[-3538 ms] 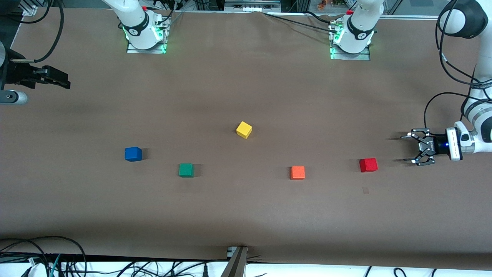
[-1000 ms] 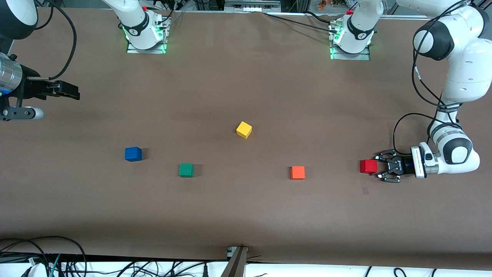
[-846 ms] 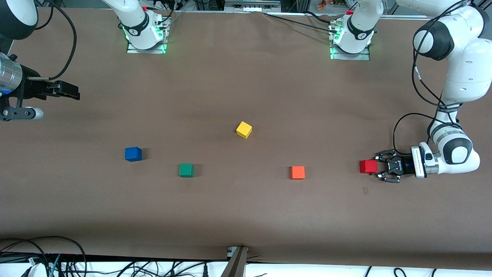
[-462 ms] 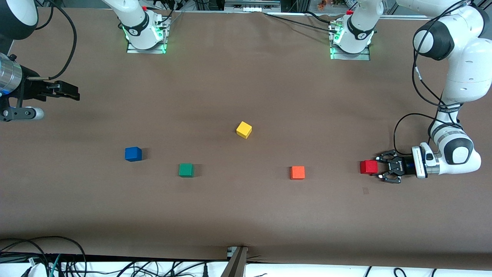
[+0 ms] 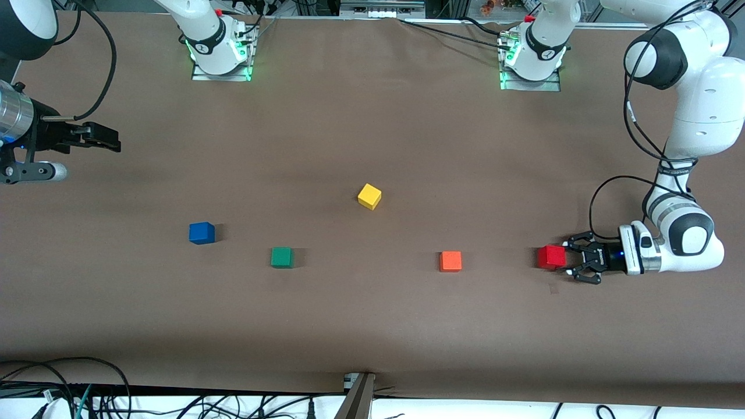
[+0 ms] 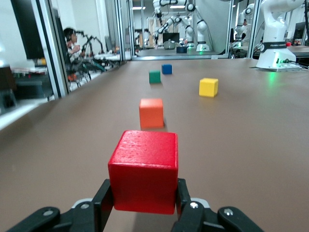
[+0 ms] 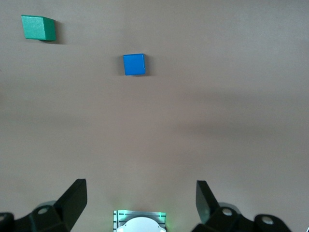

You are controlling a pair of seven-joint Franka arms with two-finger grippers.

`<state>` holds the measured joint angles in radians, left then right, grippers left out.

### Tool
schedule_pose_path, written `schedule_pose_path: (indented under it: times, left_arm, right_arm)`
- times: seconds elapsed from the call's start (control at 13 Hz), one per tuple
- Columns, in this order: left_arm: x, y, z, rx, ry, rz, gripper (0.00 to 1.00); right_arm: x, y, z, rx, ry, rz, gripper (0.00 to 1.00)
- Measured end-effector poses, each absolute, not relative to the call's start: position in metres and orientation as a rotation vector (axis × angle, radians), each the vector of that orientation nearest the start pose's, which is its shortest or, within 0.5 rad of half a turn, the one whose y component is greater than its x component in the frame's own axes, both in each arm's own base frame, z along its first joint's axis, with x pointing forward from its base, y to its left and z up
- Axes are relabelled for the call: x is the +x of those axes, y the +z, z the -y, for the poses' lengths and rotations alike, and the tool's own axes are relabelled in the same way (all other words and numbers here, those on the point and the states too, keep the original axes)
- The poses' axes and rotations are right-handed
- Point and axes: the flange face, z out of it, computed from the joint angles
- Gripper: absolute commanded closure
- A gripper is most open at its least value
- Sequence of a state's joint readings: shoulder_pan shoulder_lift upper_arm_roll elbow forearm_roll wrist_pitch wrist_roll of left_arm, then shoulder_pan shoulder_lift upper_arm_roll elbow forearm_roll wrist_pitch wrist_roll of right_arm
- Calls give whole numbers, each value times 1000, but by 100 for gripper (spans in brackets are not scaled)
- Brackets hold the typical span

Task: Pass red block to right arm, stack on blue
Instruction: 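Carry the red cube with the left gripper while the right gripper approaches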

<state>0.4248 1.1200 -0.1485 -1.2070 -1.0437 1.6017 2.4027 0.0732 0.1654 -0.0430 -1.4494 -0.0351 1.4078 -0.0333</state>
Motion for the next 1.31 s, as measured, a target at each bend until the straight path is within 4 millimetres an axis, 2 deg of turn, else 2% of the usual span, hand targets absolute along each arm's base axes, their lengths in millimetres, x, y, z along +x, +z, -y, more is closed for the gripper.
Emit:
schedule_pose_path:
  times: [0.23, 0.38, 0.54, 0.69, 0.85, 1.0, 1.15, 1.31]
  left_arm:
    - [715, 148, -87, 1341, 1142, 1431, 100]
    - [738, 171, -45, 1366, 1127, 1428, 100]
    - [758, 194, 15, 1424, 1086, 1398, 100]
    - [770, 214, 88, 1481, 1032, 1364, 100]
    - [775, 238, 155, 1534, 1018, 1288, 100]
    - [774, 261, 207, 1575, 1022, 1236, 100]
    - [766, 279, 260, 1609, 1041, 1249, 100]
    - [752, 292, 317, 1657, 1074, 1265, 100]
  right_arm:
    - [585, 572, -16, -3165, 334, 97, 0]
    - [586, 571, -16, -3164, 336, 100, 0]
    - [586, 570, -18, -3164, 336, 105, 0]
    - [587, 570, -18, -3165, 331, 108, 0]
    - [588, 570, -19, -3165, 330, 109, 0]
    - [588, 569, -19, -3165, 329, 110, 0]
    - [591, 568, -20, -3167, 309, 113, 0]
    - [594, 567, -30, -3169, 277, 141, 0]
